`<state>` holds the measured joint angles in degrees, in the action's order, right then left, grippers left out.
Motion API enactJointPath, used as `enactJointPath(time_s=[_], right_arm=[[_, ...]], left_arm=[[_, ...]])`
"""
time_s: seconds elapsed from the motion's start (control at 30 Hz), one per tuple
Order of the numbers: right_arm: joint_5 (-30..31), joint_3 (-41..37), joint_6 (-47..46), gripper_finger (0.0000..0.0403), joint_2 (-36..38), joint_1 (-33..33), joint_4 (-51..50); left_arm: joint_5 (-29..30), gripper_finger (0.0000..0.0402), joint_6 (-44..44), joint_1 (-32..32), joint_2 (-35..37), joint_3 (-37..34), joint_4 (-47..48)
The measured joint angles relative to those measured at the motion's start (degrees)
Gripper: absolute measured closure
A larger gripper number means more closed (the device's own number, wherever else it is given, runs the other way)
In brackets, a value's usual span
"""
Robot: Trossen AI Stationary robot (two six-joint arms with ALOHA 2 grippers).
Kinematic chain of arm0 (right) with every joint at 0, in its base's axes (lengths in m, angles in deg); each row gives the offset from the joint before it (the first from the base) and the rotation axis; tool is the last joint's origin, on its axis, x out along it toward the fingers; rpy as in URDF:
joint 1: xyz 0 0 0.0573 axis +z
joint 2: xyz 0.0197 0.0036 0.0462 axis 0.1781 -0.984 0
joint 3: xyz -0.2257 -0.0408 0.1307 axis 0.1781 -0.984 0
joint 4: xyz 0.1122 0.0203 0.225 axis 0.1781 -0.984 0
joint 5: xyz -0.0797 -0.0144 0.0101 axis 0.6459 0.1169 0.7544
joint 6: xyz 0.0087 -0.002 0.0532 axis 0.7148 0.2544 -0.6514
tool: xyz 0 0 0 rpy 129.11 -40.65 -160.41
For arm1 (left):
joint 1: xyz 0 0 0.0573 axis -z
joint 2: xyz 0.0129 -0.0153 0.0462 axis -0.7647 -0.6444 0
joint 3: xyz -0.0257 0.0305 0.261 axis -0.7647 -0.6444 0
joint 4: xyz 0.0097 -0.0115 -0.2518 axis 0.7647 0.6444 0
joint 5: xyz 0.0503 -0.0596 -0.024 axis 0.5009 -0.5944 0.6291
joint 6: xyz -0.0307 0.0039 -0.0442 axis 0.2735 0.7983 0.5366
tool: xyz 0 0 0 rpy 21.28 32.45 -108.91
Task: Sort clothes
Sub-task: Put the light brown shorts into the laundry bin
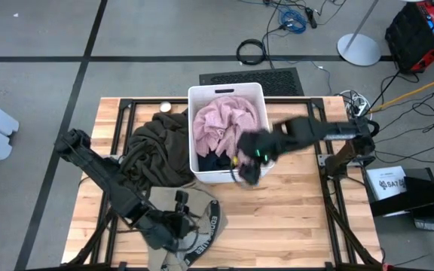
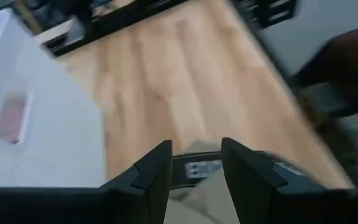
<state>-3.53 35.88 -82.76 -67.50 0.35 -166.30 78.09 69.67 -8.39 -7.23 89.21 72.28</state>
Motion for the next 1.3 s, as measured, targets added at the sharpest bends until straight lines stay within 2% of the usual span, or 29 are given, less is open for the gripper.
enactJointPath(time_s=[0.1, 0.23, 0.37, 0.47, 0.53, 0.63, 0.73, 0.97, 1.17, 1.3], right_arm=[[2.9, -1.2, -2.7, 0.0102, -0.3, 8.5, 5.0], [10.9, -5.4, -4.5, 0.0102, -1.3, 19.1, 12.5], [20.9, -13.7, -0.8, 0.0102, -2.6, 27.1, 22.6], [27.7, -22.0, 3.8, 0.0102, -4.2, 30.4, 34.8], [29.7, -27.5, 7.7, 0.0102, -5.4, 31.0, 44.8], [29.6, -34.0, 11.1, 0.0102, -7.9, 29.9, 57.5], [29.2, -36.6, 11.8, 0.0102, -10.4, 27.2, 63.5], [26.2, -36.8, 13.9, 0.0102, -16.0, 21.0, 63.1], [25.1, -36.8, 6.6, 0.0102, -18.2, 19.0, 61.8], [25.1, -36.8, 5.8, 0.0102, -17.1, 19.5, 56.9]], left_arm=[[-4.1, 0.0253, 0.2, 1.3, 1.5, 0.7, 0.3], [-9.0, 0.0253, 0.6, 2.6, 2.4, 0.7, 0.5], [-9.6, 0.0253, 1.1, 3.0, 1.6, 0.7, 0.6], [-9.5, 0.0253, 2.4, 2.8, 0.6, 0.7, 0.5], [-9.4, 0.0253, 2.6, 2.8, 0.0, 0.7, 0.3], [-8.4, 0.0253, 4.0, 2.4, -0.8, 0.7, -1.1], [-7.5, 0.0253, 7.5, 2.4, -1.7, 0.7, -2.4], [-7.2, 0.0253, 13.5, 2.4, -4.1, 0.7, -4.5], [1.8, 0.0253, 17.0, 2.2, -6.9, 0.7, -2.3], [3.1, 0.0253, 16.6, 1.0, -8.4, 0.7, -2.5]])
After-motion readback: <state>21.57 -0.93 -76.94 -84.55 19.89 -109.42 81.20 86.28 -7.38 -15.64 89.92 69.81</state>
